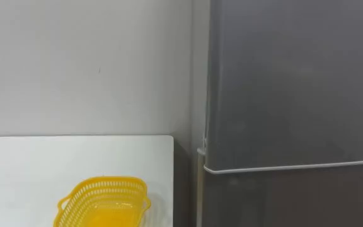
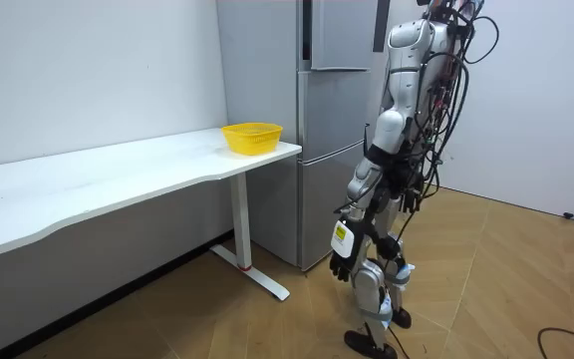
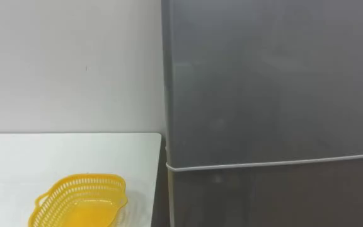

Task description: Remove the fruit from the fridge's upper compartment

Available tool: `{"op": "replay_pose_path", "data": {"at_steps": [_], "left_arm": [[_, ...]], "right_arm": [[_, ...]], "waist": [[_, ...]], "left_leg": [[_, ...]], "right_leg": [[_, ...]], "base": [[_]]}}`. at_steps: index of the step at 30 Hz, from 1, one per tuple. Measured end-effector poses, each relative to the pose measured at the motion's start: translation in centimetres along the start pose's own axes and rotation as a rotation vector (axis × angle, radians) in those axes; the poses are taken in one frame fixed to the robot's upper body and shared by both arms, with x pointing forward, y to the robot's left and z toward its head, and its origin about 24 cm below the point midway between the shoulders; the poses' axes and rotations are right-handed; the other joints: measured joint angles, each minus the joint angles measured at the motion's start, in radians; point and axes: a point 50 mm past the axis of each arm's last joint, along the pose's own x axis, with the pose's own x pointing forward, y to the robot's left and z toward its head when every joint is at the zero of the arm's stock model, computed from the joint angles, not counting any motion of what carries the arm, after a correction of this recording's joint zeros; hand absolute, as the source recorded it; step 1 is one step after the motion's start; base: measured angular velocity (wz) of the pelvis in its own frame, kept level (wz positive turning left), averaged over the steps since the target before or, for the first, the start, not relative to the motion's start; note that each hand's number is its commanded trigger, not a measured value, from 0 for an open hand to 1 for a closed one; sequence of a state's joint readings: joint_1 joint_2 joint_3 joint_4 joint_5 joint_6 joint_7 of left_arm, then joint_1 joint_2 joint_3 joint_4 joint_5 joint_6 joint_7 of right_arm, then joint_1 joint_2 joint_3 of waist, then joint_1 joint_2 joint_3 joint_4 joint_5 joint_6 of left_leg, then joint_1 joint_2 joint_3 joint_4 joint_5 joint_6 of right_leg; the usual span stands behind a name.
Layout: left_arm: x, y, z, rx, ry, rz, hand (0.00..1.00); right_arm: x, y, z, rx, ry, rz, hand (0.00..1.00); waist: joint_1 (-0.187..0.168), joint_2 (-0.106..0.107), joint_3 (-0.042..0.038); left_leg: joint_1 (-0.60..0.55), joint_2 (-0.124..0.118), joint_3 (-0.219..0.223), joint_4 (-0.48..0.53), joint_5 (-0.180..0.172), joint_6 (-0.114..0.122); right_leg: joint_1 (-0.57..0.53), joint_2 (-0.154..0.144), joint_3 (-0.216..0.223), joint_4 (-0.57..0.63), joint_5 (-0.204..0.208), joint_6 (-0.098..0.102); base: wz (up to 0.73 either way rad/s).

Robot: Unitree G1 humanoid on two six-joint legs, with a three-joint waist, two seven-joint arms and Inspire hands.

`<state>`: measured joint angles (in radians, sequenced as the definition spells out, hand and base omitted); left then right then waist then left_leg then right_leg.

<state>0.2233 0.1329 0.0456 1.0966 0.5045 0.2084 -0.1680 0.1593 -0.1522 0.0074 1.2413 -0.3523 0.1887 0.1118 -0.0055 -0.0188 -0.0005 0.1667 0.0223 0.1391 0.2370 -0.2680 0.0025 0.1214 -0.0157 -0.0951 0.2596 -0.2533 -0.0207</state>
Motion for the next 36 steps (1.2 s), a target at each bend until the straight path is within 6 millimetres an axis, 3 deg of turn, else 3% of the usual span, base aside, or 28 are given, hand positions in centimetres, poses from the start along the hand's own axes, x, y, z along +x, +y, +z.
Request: {"op": "replay_pose_path", "data": {"at_steps": [7,12,22,36], "left_arm": [[0.0,0.2,-0.2,-0.015,0.008,0.012,0.00],[0.0,0.0,-0.5,-0.017,0.012,0.011,0.00],[0.0,0.0,-0.6,-0.063,-0.001,0.041,0.00],[0.0,-0.3,-2.9,-0.579,0.042,0.130,0.00]], "right_arm": [[0.0,0.0,0.0,-0.005,0.000,-0.006,0.00],[0.0,-0.1,0.1,0.004,-0.011,-0.038,0.00],[0.0,-0.3,0.6,0.039,-0.030,-0.057,0.00],[0.1,-0.1,-0.1,0.145,-0.013,-0.058,0.00]], "waist": [[-0.008,0.021,-0.0012],[-0.012,0.008,-0.0036],[-0.008,-0.013,0.0005],[0.012,0.000,0.0014]], "left_leg": [[0.005,0.000,0.027,-0.015,-0.011,0.002],[0.014,0.001,0.040,-0.021,-0.011,0.002],[0.022,0.002,0.045,-0.021,-0.010,0.002],[0.026,0.002,0.015,-0.019,-0.010,0.002]], "right_leg": [[-0.022,0.006,0.014,0.018,-0.005,0.003],[-0.019,0.009,0.025,0.015,-0.005,0.003],[-0.013,0.013,0.037,0.008,-0.005,0.004],[0.009,0.013,0.025,-0.020,0.001,0.003]], "base": [[-0.12],[-0.07],[-0.03],[0.01]]}}
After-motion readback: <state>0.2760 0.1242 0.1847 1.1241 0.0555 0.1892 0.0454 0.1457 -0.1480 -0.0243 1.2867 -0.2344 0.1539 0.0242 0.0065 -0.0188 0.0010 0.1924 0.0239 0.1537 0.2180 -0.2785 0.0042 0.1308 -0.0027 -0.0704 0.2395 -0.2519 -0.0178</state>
